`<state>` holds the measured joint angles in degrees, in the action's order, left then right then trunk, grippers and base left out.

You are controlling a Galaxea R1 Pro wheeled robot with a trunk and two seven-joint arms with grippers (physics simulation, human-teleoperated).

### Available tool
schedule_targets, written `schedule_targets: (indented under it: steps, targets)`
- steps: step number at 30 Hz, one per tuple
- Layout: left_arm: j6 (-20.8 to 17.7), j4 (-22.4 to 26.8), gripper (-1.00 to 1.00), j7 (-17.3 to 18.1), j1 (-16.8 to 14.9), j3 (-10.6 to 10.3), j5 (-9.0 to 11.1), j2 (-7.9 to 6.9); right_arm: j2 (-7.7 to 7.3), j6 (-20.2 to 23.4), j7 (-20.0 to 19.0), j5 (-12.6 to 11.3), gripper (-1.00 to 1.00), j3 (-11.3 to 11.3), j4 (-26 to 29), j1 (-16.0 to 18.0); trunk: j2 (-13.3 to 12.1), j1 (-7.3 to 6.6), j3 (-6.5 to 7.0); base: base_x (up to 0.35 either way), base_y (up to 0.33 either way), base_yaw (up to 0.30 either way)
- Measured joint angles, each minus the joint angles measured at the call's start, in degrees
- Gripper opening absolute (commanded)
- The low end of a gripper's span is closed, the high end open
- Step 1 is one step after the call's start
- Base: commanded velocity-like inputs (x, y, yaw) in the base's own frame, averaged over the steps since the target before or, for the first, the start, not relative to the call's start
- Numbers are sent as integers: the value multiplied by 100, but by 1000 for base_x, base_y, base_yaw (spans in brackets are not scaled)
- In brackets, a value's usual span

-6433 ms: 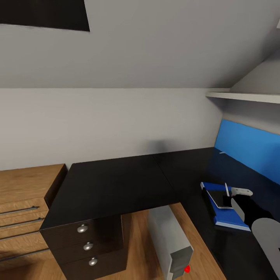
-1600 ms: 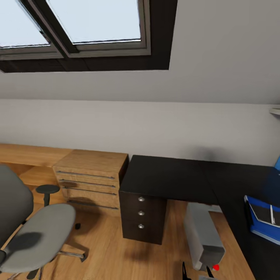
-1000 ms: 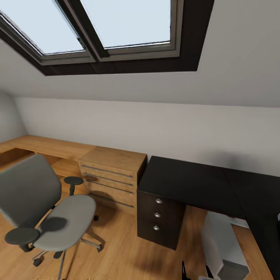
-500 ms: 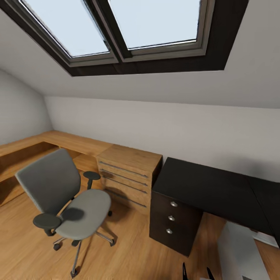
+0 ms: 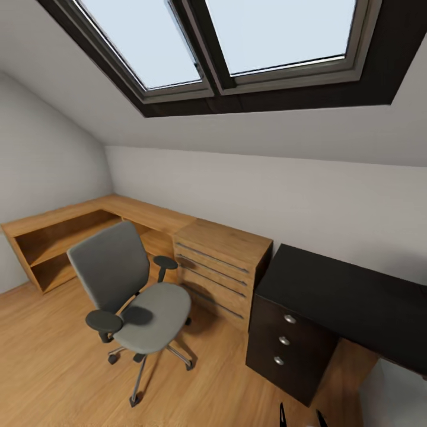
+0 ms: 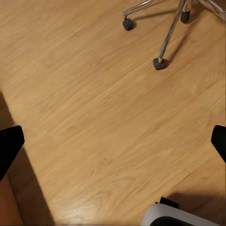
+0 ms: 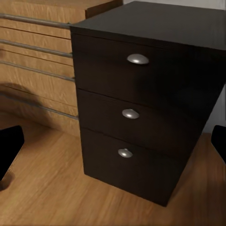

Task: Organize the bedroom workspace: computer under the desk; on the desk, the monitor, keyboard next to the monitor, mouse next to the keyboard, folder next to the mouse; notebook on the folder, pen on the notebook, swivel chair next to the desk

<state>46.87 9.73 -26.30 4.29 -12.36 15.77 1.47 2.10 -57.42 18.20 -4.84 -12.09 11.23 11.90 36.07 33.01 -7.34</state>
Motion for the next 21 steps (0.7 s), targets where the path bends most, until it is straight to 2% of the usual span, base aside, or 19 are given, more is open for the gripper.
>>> schedule_targets:
  steps: [21]
  targets:
    - [0, -9, 100, 8, 0, -8, 0, 4, 4, 12, -3, -2, 100, -7, -4, 0, 0, 0, 0, 0, 0, 289]
